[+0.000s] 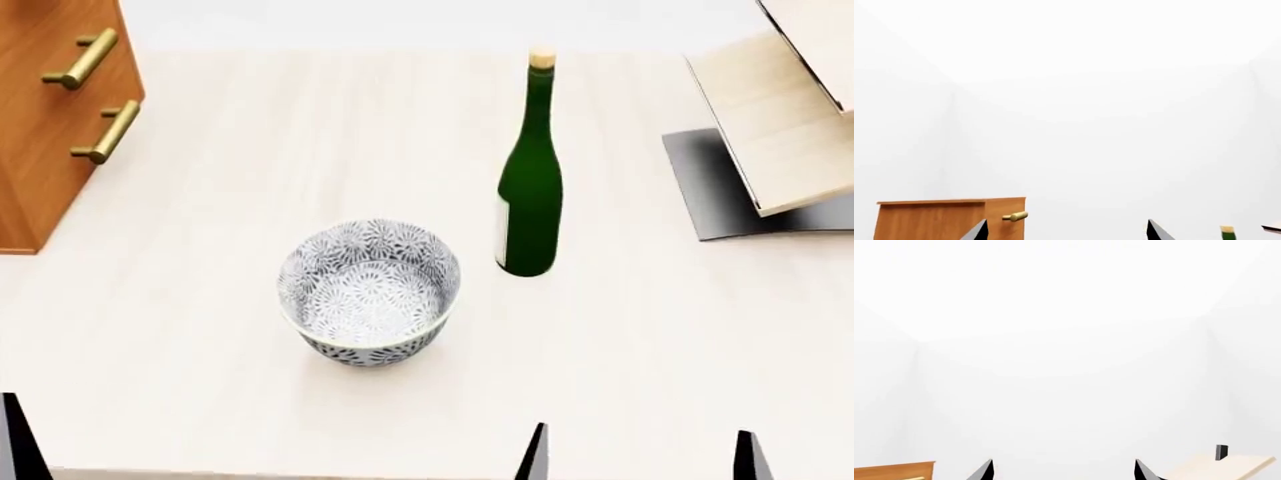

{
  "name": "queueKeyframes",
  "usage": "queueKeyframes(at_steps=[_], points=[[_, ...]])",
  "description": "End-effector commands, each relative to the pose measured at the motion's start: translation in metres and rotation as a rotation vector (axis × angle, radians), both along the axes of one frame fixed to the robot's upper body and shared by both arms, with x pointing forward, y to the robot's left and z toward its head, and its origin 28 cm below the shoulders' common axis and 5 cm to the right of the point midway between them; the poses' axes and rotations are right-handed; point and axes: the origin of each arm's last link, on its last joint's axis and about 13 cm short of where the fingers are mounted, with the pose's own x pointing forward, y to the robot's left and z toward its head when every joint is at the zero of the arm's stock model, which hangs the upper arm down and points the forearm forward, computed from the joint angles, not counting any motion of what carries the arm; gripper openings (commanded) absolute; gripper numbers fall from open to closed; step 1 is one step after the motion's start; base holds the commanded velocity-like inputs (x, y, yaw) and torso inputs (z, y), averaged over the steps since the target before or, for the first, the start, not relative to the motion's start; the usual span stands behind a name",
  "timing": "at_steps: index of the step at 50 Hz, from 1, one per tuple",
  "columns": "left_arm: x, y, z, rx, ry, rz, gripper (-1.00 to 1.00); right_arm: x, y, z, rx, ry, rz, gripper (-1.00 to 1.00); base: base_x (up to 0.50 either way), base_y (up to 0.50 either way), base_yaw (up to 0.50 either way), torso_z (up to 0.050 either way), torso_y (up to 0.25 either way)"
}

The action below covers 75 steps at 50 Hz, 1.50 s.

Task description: Put the wine bottle on the wine rack.

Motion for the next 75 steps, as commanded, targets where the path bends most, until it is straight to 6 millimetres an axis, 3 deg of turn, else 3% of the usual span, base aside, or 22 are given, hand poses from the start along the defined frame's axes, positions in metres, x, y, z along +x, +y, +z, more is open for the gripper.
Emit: queueKeyframes(at_steps=[1,75], points=[[0.0004,-0.0002,-0.0005,0.0,-0.008,0.002,1.0,0.0003,0.0007,-0.0008,-0.001,-0.005,0.0,1.0,0.13,0.0,0.0,0.0,0.0],[-0.0014,-0.0029,0.0014,0.006,-0.006,-0.01,1.0,0.0058,0.0021,-0.0072,0.009,0.065,0.013,1.0,0.13,0.0,0.0,0.0,0.0]])
